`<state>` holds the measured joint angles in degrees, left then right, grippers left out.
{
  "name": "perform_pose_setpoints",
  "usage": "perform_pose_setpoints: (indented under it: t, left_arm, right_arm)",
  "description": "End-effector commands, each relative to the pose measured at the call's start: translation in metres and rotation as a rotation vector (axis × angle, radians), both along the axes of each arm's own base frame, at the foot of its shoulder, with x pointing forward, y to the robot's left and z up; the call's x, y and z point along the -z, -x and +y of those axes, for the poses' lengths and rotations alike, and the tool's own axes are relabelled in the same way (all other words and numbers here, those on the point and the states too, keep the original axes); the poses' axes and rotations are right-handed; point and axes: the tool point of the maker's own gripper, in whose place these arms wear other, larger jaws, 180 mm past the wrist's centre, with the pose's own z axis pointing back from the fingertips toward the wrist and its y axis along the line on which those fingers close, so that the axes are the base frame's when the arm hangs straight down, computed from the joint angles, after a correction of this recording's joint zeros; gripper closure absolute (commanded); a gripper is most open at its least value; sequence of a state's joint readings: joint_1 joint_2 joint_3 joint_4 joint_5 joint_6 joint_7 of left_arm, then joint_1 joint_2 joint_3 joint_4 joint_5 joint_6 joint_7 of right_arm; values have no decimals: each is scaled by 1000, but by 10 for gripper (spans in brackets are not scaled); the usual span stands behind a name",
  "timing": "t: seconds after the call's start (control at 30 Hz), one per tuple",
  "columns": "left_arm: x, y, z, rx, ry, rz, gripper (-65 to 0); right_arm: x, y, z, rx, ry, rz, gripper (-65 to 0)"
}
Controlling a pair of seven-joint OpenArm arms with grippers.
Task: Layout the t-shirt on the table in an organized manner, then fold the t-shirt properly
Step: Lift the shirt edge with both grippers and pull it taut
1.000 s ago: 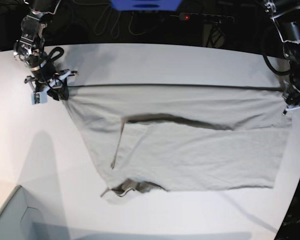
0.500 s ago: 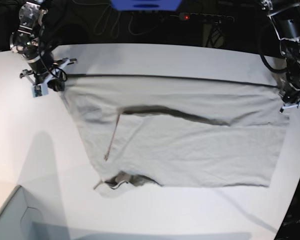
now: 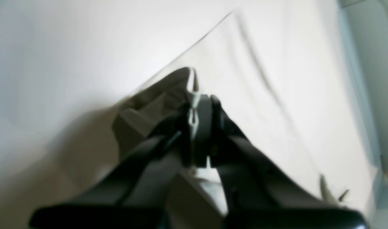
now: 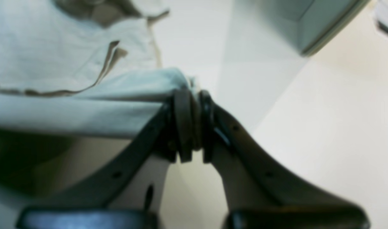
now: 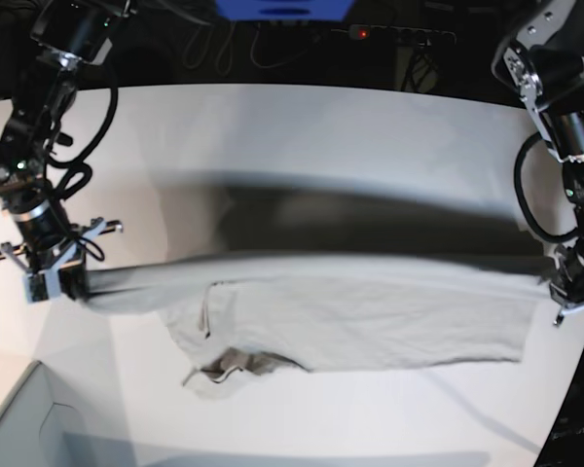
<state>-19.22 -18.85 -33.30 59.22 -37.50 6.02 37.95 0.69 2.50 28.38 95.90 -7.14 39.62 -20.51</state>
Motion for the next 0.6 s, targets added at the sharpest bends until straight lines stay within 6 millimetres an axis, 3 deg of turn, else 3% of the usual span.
perform_pose_setpoints:
  t: [0.0, 0.07, 0.17, 0.33, 0.57]
  left_arm:
    - [-25, -10, 12, -13, -33, -56, -1]
    - [-31, -12, 13, -14, -35, -69, -1]
    - [-31, -3, 12, -11, -22, -89, -1]
    - [-4, 27, 7, -12, 22, -55, -1]
    - [45, 79, 1, -19, 68, 62, -1]
  right_arm:
    - [-27, -9, -2, -9, 13, -79, 0]
    - [-39, -9, -1, -9, 27, -108, 0]
    - [-36, 6, -2, -3, -16, -108, 0]
    - [1, 35, 0, -6, -53, -14, 0]
    - [51, 93, 3, -11, -113, 74, 0]
